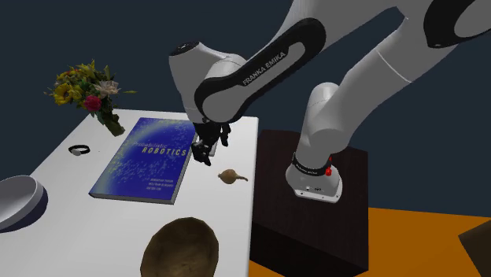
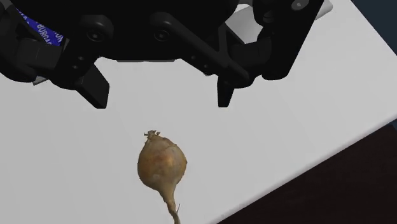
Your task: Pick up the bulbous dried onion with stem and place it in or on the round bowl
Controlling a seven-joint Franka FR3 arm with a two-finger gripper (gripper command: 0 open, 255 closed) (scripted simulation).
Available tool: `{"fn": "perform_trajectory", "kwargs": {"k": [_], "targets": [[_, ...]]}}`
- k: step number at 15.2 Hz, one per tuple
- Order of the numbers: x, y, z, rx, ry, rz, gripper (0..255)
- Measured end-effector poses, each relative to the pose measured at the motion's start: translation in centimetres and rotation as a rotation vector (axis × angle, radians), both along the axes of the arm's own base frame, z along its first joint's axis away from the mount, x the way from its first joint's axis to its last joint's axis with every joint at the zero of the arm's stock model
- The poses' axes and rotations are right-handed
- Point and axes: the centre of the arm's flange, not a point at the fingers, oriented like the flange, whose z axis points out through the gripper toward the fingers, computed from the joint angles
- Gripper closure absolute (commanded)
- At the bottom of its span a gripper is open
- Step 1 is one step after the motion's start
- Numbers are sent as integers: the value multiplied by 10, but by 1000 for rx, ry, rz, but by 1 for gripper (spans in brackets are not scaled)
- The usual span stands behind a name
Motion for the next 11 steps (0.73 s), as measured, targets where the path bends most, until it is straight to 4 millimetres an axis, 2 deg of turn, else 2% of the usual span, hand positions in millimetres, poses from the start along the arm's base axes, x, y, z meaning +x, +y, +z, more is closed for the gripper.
{"fn": "perform_trajectory", "kwargs": {"k": [4,11], "targets": [[-2,20,-31,5,-1,-17,0],[-5,20,-63,5,-2,-19,0]]}}
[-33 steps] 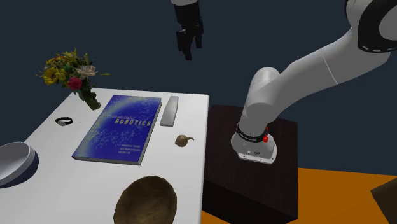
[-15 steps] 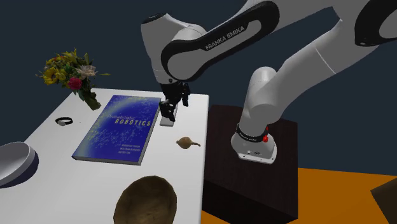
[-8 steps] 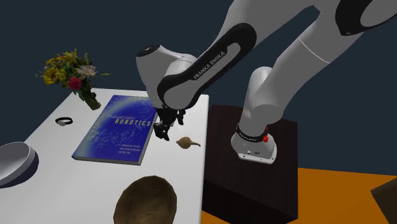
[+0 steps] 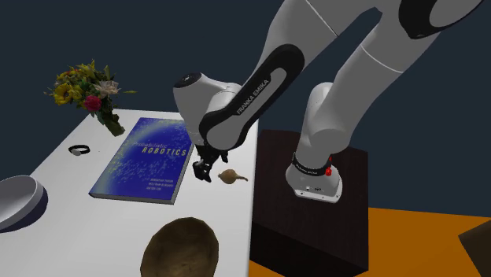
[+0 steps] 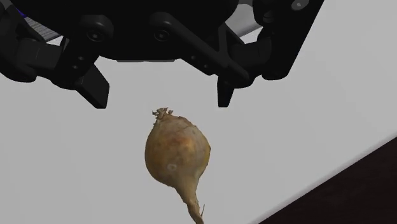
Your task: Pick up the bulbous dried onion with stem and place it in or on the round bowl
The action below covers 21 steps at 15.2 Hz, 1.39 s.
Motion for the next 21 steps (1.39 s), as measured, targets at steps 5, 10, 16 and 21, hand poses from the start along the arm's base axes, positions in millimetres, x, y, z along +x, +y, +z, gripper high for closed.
{"fn": "perform_trajectory", "kwargs": {"k": [5,10,16,21], "targets": [[0,0,-2,0,0,0,0],[0,0,-2,0,0,0,255],[0,0,-2,0,0,0,0],[-4,2,1,81,193,214,0]]}}
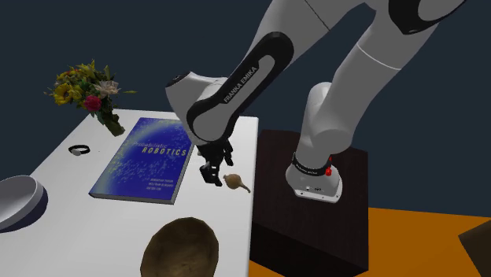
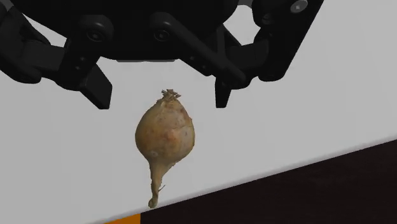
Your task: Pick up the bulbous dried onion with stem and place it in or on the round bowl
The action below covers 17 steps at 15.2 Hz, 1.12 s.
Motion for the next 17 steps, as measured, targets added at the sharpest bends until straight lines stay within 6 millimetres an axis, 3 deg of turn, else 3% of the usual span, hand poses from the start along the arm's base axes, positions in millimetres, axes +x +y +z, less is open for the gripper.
{"fn": "perform_trajectory", "kwargs": {"k": [2,9,15,16,17], "targets": [[-3,1,2,29,66,75,0],[-18,2,-29,41,90,101,0],[-19,2,-32,41,90,101,0],[-19,2,-32,41,90,101,255],[-19,2,-32,41,90,101,255]]}}
